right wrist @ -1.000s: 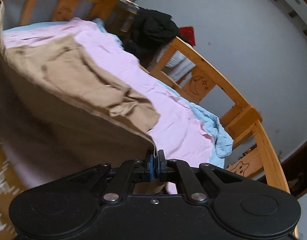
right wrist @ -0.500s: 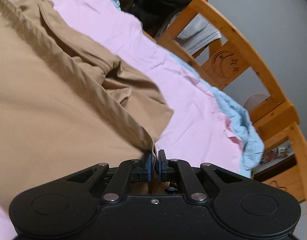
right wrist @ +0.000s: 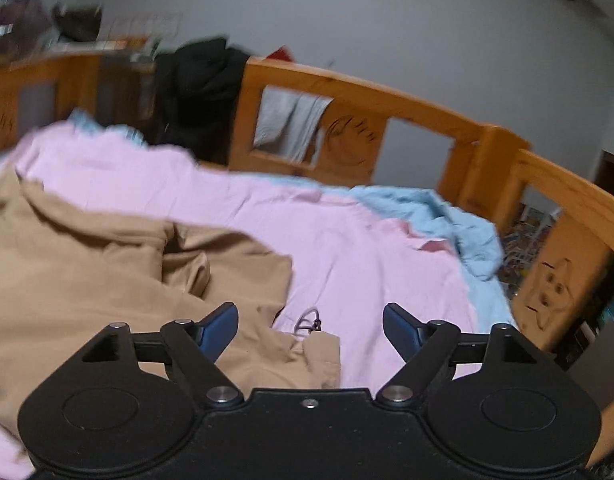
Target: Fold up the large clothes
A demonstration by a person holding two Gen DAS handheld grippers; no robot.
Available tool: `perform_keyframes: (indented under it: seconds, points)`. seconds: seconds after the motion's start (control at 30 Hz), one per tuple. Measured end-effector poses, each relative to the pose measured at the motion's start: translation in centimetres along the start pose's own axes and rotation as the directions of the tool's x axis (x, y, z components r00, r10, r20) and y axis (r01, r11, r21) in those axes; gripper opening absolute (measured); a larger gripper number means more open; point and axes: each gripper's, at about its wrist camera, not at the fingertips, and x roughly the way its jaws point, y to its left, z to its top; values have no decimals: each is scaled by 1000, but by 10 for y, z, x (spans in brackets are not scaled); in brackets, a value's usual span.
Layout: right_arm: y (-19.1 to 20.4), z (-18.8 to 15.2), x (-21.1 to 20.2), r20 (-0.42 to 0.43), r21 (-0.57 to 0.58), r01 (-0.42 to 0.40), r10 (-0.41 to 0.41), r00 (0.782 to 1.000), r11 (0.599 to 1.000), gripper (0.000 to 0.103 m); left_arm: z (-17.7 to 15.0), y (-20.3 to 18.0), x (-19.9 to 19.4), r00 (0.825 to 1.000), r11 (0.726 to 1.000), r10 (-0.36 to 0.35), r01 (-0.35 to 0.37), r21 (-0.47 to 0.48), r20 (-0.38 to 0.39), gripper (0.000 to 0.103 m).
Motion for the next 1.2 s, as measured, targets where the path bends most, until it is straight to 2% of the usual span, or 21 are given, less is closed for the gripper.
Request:
perform_keyframes:
  seconds: [0.1, 0.2, 0.23, 0.37, 0.5, 0.7, 0.8, 0.97, 1.07, 1.13, 1.2]
  points:
    - [23, -5, -6, 22, -2, -53, 53, 998, 999, 87, -13, -34, -9, 996, 995, -66, 61, 76, 61, 76]
    - [64, -4, 0, 24, -30, -135, 136, 990, 990, 87, -25, -73, -1, 983, 972, -182, 178, 152, 17, 76]
    - [80, -3, 1, 33, -43, -163, 165, 986, 986, 87, -30, -84, 3, 980, 964, -197, 195, 180, -5, 76]
    - [127, -1, 17, 30, -62, -211, 213, 977, 976, 90, -48, -107, 26, 987, 953, -157, 162, 256, -40, 75]
    - [158, -15, 43, -13, -188, -176, 176, 984, 966, 90, -56, -96, 50, 986, 959, -152, 163, 231, -66, 73]
    - [161, -26, 55, -33, -176, -169, 165, 986, 970, 91, -58, -89, 56, 986, 956, -156, 166, 240, -62, 73]
    - [152, -20, 47, -41, -152, -185, 181, 983, 971, 90, -57, -85, 37, 987, 967, -155, 161, 197, -43, 74]
    - [132, -23, -1, 4, -141, -202, 204, 979, 969, 93, -68, -68, -11, 982, 975, -190, 187, 117, 12, 84]
    - [128, -36, -16, -8, -153, -200, 201, 980, 968, 95, -83, -61, -30, 985, 984, -173, 172, 52, 9, 85]
    - [130, -51, -15, -41, -160, -181, 176, 983, 971, 95, -91, -58, -34, 988, 988, -155, 155, 18, 2, 86]
    - [132, -64, -12, -33, -143, -173, 170, 985, 975, 97, -97, -55, -35, 990, 990, -138, 138, -6, -2, 86]
